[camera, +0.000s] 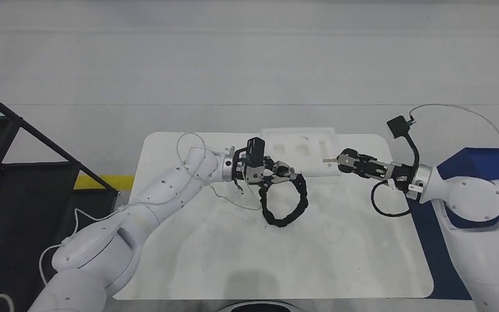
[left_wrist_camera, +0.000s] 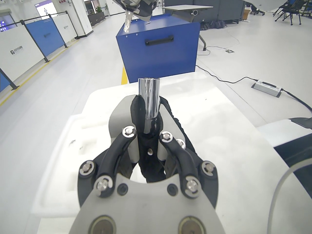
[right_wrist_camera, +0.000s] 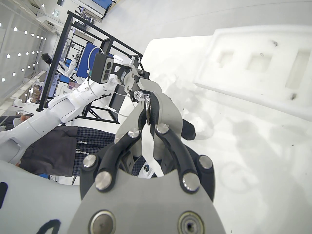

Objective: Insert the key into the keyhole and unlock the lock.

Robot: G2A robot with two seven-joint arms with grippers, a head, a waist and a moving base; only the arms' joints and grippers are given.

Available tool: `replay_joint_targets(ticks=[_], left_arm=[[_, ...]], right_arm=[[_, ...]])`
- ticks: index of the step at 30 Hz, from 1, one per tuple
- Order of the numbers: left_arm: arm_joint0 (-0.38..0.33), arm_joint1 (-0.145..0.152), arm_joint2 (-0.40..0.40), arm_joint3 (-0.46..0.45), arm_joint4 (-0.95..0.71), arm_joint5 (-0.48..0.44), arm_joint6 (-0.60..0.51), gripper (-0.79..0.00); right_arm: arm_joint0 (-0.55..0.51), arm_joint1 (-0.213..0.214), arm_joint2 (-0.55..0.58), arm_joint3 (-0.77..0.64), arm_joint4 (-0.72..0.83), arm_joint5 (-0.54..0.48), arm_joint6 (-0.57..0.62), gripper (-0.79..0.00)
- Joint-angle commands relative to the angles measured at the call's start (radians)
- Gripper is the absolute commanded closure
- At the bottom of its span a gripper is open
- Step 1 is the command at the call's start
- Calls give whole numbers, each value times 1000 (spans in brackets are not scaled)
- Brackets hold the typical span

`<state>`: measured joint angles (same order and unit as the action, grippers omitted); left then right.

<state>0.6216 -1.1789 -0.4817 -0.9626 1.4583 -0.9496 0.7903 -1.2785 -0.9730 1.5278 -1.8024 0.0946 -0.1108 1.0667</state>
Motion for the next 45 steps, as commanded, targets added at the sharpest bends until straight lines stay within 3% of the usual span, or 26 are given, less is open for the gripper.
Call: replay_joint_targets(ticks=[1, 6, 10, 20, 24, 39, 45], left_arm=[[21, 23, -39, -93, -27, -19, -63, 0], [80, 71, -140, -291, -114, -50, -233, 0], [114, 92, -205, -403, -194, -41, -372, 0], [149, 88, -256, -489, -365, 96, -624, 0], [152, 79, -250, -500, -360, 137, -649, 0], [152, 79, -250, -500, -360, 137, -649, 0], [209, 79, -271, -552, -285, 272, -647, 0]], right_arm=[[-16, 6, 44, -35, 52, 32, 40, 0], [-73, 20, 161, -122, 161, 65, 128, 0], [-115, 25, 230, -165, 230, 79, 140, 0], [-216, 26, 281, -283, 187, 135, -12, 0], [-240, 24, 257, -309, 169, 167, -60, 0], [-240, 24, 257, -309, 169, 167, -60, 0], [-263, 26, 254, -345, 97, 220, -114, 0]])
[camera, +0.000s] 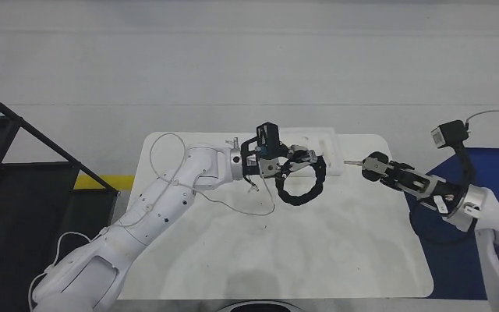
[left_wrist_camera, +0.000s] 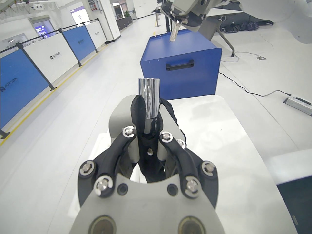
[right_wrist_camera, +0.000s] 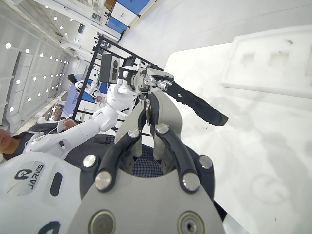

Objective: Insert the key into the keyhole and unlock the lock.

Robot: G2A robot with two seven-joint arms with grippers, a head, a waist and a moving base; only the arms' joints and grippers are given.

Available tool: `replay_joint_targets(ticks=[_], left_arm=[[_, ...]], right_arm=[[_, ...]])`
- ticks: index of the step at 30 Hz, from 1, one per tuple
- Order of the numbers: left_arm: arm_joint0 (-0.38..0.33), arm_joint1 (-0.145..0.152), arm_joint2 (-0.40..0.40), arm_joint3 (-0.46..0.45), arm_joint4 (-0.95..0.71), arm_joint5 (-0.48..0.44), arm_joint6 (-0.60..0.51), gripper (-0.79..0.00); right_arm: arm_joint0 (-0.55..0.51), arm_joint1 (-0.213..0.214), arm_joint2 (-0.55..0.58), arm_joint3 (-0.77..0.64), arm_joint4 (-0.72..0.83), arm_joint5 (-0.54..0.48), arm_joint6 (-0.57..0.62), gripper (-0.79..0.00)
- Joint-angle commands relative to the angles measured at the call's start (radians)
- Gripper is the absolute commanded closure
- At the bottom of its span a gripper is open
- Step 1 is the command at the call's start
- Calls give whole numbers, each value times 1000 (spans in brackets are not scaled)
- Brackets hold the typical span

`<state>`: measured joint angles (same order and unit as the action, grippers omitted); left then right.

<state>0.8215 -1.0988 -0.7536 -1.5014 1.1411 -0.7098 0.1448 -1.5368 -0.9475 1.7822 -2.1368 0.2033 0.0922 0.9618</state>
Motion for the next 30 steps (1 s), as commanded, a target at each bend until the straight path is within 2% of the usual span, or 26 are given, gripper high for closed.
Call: replay_joint_targets(ticks=[1, 6, 12, 21, 30], left_arm=[[20, -3, 6, -23, 41, 44, 1, 0], [28, -21, 40, -44, 102, 109, 3, 0], [12, -61, 114, -25, 185, 195, 36, 0], [-33, -122, 186, 58, 207, 228, 98, 0], [-51, -153, 200, 103, 255, 229, 113, 0]], right_arm=[[-9, 1, 2, -23, -19, 32, -18, 0], [-53, 3, 30, -115, -85, 122, -60, 0], [-103, 8, 61, -193, -129, 201, -38, 0], [-124, 16, 42, -213, -205, 201, -12, 0], [-114, 20, 21, -213, -277, 220, -46, 0]])
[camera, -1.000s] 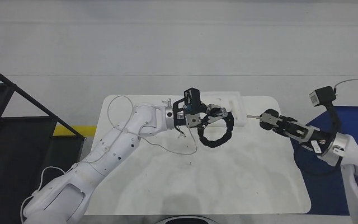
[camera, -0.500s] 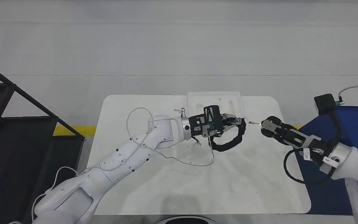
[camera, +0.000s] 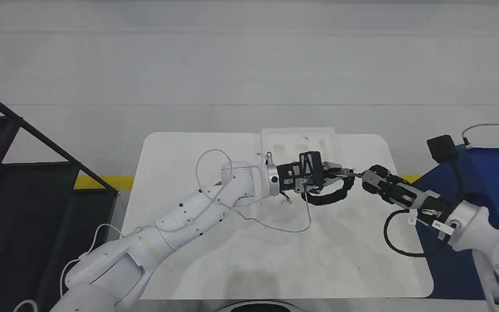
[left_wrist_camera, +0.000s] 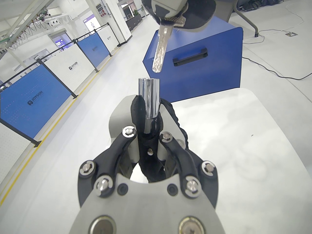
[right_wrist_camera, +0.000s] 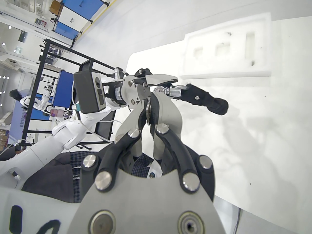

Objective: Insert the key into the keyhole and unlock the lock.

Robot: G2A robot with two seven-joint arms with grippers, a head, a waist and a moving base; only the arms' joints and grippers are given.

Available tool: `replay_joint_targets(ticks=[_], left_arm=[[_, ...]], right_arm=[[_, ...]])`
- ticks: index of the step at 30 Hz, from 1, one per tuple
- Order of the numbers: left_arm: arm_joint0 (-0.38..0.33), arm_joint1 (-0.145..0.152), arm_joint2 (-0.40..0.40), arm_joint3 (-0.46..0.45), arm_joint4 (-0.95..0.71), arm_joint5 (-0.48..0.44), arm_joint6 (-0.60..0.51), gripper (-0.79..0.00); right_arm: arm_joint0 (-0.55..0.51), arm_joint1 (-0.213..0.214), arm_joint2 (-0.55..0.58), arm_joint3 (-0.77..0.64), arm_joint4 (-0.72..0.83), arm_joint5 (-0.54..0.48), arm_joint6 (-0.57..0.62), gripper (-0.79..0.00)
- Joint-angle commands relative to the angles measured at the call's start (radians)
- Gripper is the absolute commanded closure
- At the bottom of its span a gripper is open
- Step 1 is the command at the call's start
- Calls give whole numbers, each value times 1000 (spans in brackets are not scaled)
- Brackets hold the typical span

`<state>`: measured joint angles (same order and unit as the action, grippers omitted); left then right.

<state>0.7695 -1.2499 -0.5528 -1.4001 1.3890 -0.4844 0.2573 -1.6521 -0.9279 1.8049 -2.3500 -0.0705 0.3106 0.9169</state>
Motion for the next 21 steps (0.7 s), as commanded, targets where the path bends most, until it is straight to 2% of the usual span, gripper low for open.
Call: replay_joint_targets(ticks=[1, 21], left_arm=[[2, -3, -3, 3, 12, 6, 2, 0], [22, -21, -43, 8, 85, -44, -9, 0]], right_arm=[[3, 1, -3, 0, -7, 3, -2, 0], [49, 15, -60, 14, -105, 4, 48, 0]])
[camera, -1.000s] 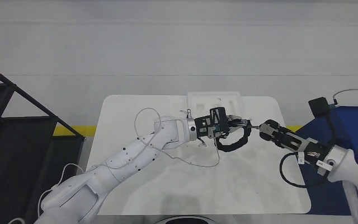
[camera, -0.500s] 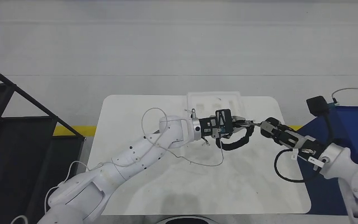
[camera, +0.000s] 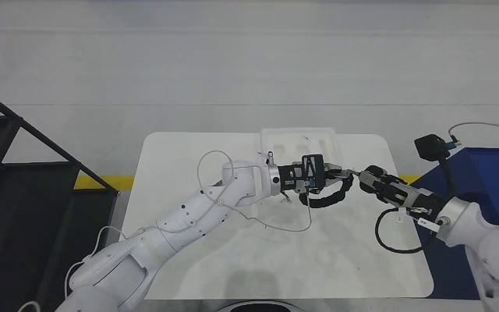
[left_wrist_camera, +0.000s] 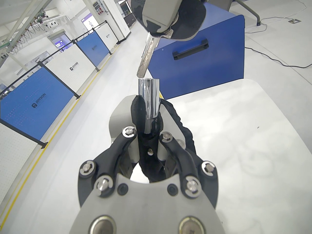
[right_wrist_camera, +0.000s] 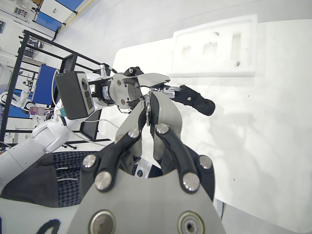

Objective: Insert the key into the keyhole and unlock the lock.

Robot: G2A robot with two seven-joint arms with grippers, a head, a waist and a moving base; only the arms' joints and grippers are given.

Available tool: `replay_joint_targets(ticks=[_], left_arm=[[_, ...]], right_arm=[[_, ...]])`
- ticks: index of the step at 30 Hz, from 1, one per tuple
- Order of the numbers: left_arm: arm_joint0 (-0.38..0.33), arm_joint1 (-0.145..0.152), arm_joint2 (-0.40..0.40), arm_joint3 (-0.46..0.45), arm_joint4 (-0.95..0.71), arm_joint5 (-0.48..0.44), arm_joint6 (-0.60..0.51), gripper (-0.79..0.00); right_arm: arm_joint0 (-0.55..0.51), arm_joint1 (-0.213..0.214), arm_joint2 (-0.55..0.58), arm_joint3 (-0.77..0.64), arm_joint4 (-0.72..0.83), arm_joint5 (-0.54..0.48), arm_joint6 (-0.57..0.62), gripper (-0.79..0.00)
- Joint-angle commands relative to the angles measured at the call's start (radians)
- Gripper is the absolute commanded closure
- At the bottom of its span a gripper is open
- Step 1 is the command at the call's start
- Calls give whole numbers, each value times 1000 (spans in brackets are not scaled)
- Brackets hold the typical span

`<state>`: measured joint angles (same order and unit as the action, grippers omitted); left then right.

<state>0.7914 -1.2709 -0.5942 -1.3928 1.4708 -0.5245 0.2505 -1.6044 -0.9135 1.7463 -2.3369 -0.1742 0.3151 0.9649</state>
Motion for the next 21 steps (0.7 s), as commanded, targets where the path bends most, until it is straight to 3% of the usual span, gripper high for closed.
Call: replay_joint_targets(ticks=[1, 21], left_arm=[[1, -1, -4, 0, 6, -8, -3, 0], [-5, 26, -72, -6, 195, -154, 78, 0]], right_arm=[[3, 1, -2, 3, -2, 0, 1, 0], [78, 20, 10, 72, 86, 8, 178, 0]])
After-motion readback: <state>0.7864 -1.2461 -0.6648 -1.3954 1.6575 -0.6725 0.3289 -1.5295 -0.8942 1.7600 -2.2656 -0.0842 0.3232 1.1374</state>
